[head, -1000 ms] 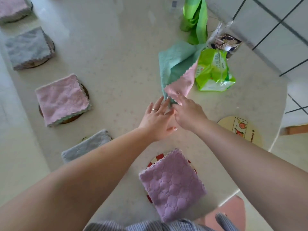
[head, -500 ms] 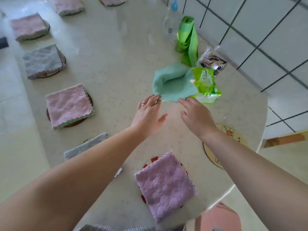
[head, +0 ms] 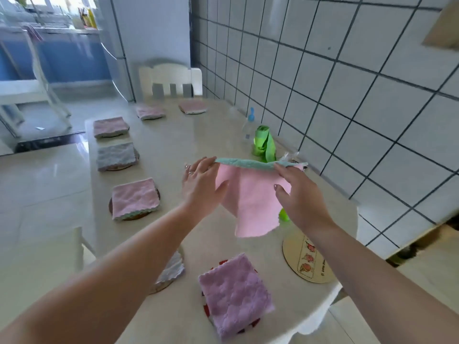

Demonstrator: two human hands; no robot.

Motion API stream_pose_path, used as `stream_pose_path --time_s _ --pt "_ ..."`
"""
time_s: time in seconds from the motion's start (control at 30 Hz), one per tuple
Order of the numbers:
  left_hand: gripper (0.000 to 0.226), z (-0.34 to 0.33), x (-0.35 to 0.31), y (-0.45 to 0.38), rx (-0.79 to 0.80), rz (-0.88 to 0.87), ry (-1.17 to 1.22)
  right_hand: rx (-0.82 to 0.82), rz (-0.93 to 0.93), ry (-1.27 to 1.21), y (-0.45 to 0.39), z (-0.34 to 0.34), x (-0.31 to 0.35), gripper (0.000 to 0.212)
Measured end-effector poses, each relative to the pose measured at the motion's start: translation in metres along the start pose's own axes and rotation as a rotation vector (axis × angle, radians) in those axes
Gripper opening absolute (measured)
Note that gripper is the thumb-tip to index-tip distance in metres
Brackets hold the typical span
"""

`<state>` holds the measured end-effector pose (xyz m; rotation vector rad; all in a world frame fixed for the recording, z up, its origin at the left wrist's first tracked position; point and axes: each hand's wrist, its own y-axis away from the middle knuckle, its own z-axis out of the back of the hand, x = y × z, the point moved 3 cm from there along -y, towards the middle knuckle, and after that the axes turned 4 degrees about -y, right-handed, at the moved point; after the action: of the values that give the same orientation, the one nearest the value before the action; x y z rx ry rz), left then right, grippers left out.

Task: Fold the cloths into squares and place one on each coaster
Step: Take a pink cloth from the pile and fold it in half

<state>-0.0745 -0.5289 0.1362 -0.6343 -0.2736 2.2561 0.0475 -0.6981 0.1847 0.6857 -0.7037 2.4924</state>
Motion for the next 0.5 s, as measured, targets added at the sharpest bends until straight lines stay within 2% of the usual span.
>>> stream_pose_path --time_s 0.13,0.33,0.43,0.5 --pt "0.038 0.038 0.0 0.03 -0.116 -0.05 -0.019 -0.035 0.028 -0.077 0.03 0.022 0.012 0.047" --pt "0.025 0.077 0.01 0.07 -0.107 -0.06 0.094 -0.092 -0.043 -0.17 0.066 0.031 0.015 0.044" --pt "0.013 0.087 0.019 0.081 -0.085 0.049 0.02 -0.088 -0.089 -0.179 0.076 0.03 0.013 0.042" --pt "0.015 0.091 0.024 0.082 -0.089 0.117 0.023 -0.067 -0.142 -0.193 0.076 0.028 0.008 0.041"
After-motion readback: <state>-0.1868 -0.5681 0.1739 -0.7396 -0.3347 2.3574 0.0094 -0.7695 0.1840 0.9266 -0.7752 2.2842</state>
